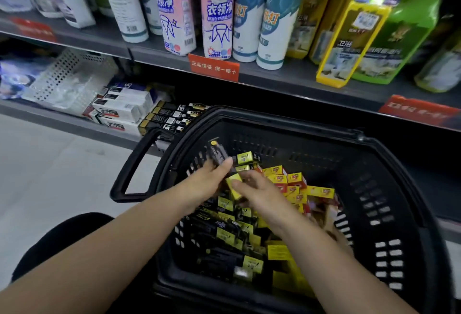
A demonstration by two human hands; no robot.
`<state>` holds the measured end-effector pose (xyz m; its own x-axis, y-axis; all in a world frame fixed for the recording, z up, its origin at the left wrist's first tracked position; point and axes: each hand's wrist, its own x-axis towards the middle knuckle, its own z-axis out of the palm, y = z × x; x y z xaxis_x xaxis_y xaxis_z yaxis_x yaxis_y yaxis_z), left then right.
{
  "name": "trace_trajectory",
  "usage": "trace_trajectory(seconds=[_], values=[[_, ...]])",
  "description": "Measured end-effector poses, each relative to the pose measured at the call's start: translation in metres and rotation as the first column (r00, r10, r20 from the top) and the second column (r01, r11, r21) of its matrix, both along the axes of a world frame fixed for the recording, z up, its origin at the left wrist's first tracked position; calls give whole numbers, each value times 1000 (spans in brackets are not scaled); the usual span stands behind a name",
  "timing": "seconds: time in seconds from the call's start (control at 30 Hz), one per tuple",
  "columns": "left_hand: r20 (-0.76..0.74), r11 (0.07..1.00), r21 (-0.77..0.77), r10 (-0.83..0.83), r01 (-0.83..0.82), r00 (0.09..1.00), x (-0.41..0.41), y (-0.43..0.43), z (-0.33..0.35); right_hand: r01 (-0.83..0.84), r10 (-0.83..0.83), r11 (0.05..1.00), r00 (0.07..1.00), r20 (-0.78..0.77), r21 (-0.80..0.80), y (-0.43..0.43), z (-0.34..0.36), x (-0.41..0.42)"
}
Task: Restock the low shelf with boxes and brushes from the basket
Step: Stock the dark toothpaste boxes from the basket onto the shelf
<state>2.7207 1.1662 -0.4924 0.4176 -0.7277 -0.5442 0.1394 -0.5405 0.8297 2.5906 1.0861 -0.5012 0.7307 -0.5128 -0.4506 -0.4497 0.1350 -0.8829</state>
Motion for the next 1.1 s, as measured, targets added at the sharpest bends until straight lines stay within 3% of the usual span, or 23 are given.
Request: trace_trajectory(seconds=[0.07, 0.17, 0.27, 0.4, 0.47, 0.53, 0.6, 0.7, 0.77, 0.87, 0.97, 1.1], values=[[-248, 981, -23, 181, -192, 952, -5, -1, 3, -79, 82, 995, 996, 38, -63, 12, 1, -2], [-245, 957, -19, 277, -290, 929, 6, 10, 10, -57, 53, 931, 998, -21, -360, -10, -3, 14], [-264, 946, -13, 309, -324, 914, 11, 25, 10, -120, -5, 734, 983, -183, -668, -46, -18, 38], [-270, 955, -1, 286, -297, 919, 6, 32, 5, -469, 49, 495, 855, -516, -731, -62, -44, 56], [-271, 951, 12, 299, -307, 915, 5, 28, 4, -439, -21, 421, 870, -493, -794, -63, -48, 51], [-269, 939, 22, 335, -342, 903, 5, 19, 1, -327, -89, 418, 914, -397, -848, -65, -51, 42], [-255, 930, 25, 360, -366, 897, 5, 10, -2, -355, -7, 419, 919, -394, -836, -68, -55, 35], [-249, 925, 25, 373, -379, 894, 6, 1, -6, -425, 117, 557, 891, -439, -714, -68, -64, 37], [-269, 924, 30, 374, -381, 887, 7, -1, -8, -352, 60, 609, 914, -401, -711, -65, -72, 42], [-284, 925, 39, 372, -377, 884, 8, -2, -10, -328, -42, 570, 904, -425, -753, -62, -79, 46], [-293, 922, 53, 382, -384, 876, 10, -5, -11, -399, -10, 510, 883, -469, -762, -66, -80, 39], [-285, 924, 53, 377, -378, 881, 11, -8, -12, -379, 16, 644, 875, -483, -665, -72, -62, 27]])
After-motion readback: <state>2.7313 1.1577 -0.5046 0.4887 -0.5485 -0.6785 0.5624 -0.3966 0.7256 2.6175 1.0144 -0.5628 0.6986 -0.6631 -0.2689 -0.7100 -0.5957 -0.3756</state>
